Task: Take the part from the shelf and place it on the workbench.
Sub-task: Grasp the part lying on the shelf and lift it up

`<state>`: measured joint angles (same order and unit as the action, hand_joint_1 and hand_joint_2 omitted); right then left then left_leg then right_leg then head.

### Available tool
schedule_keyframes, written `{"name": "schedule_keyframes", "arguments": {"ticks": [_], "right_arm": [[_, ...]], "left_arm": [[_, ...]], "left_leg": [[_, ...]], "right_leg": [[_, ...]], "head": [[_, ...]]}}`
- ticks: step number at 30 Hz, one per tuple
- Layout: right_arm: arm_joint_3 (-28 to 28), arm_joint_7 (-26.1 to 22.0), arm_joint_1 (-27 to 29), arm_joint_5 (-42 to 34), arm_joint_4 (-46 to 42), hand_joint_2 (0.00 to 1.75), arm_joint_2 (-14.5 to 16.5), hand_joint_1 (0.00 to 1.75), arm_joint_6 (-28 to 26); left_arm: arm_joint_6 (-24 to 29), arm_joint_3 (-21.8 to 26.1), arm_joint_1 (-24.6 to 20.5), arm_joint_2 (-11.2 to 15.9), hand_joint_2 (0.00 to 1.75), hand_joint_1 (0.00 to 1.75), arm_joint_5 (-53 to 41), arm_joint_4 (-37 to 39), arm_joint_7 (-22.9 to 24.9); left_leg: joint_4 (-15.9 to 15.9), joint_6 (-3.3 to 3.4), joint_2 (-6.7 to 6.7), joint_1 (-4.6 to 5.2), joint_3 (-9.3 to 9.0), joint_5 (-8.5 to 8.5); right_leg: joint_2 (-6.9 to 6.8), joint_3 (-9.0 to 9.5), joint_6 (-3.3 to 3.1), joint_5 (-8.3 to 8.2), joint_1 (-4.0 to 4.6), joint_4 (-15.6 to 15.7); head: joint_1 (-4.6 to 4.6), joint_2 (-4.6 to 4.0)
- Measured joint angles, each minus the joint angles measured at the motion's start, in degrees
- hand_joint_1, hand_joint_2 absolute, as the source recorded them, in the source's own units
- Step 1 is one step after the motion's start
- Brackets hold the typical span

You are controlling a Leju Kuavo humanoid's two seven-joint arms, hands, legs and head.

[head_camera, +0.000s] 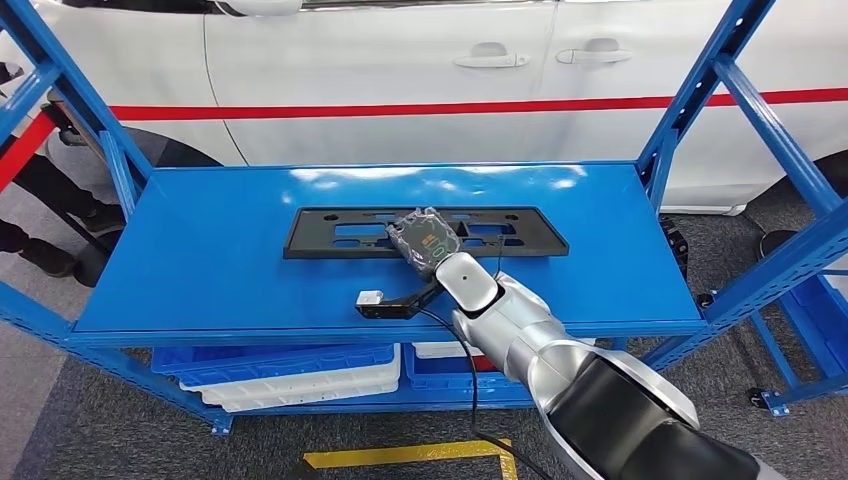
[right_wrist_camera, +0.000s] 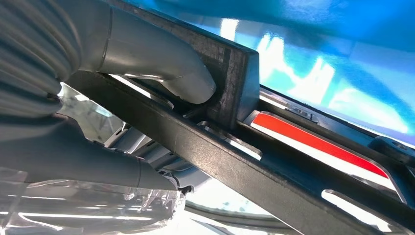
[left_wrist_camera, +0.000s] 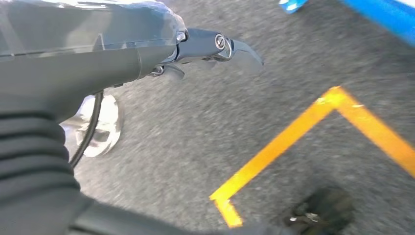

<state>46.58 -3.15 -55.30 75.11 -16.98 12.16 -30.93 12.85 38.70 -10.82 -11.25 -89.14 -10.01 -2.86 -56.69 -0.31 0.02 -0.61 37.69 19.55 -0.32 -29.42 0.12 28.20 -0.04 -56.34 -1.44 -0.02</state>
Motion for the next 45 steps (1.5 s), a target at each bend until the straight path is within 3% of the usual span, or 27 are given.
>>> {"name": "schedule_keyframes", "arguments": {"ticks": [1, 3, 5, 15, 31, 45], "right_arm": [[-0.1, -0.5, 0.1, 0.0, -0.2, 1.75, -0.1, 1.75, -0.2], [-0.3, -1.1, 0.2, 0.2, -0.4, 1.75, -0.2, 1.75, -0.3], [-0.3, -1.3, 0.3, 0.4, -0.7, 1.75, -0.1, 1.75, -0.3], [-0.3, -1.6, 0.5, 1.2, -1.6, 1.75, -0.1, 1.75, -0.5], [-0.4, -2.8, 0.6, 1.9, -2.0, 1.75, 0.1, 1.75, -1.2], [-0.5, -2.8, -0.2, 3.0, -2.5, 1.75, 0.5, 1.75, -2.3]], "left_arm": [[-0.3, -0.5, 0.0, 0.1, 0.87, 0.00, 0.4, 0.0, -0.8], [-2.1, -1.0, 0.0, 0.2, 0.87, 0.00, 1.4, 0.0, -1.4], [-3.4, -1.2, 0.0, 0.2, 1.75, 0.00, 2.0, 0.0, -1.7], [-3.8, -1.8, 0.1, 0.6, 1.75, 0.00, 1.4, 0.0, -2.2], [-8.7, -2.0, 0.1, 0.8, 1.75, 0.00, 3.4, 0.0, -2.6], [-8.0, -1.7, 0.3, 0.8, 1.75, 0.00, 3.8, 0.0, -2.6]], "left_leg": [[0.0, 0.00, 0.00, 0.00, 0.01, 0.00], [0.0, 0.00, 0.01, 0.00, 0.01, 0.00], [0.0, 0.00, 0.01, 0.00, 0.02, 0.00], [0.0, 0.00, 0.00, 0.00, 0.04, 0.00], [0.0, 0.00, 0.00, 0.00, 0.04, -0.01], [0.0, 0.00, 0.00, 0.00, 0.05, -0.02]], "right_leg": [[0.00, 0.00, 0.01, 0.00, 0.00, 0.0], [0.01, -0.02, 0.01, -0.01, 0.00, 0.0], [0.00, -0.02, 0.01, -0.01, 0.00, 0.0], [0.00, -0.03, 0.01, -0.01, 0.01, 0.0], [0.00, -0.03, 0.02, -0.02, 0.01, 0.0], [0.01, -0.05, 0.02, -0.03, 0.01, 0.0]], "head": [[0.00, 0.00], [0.00, 0.00], [0.00, 0.00], [0.00, 0.00], [0.00, 0.00], [0.00, 0.00]]}}
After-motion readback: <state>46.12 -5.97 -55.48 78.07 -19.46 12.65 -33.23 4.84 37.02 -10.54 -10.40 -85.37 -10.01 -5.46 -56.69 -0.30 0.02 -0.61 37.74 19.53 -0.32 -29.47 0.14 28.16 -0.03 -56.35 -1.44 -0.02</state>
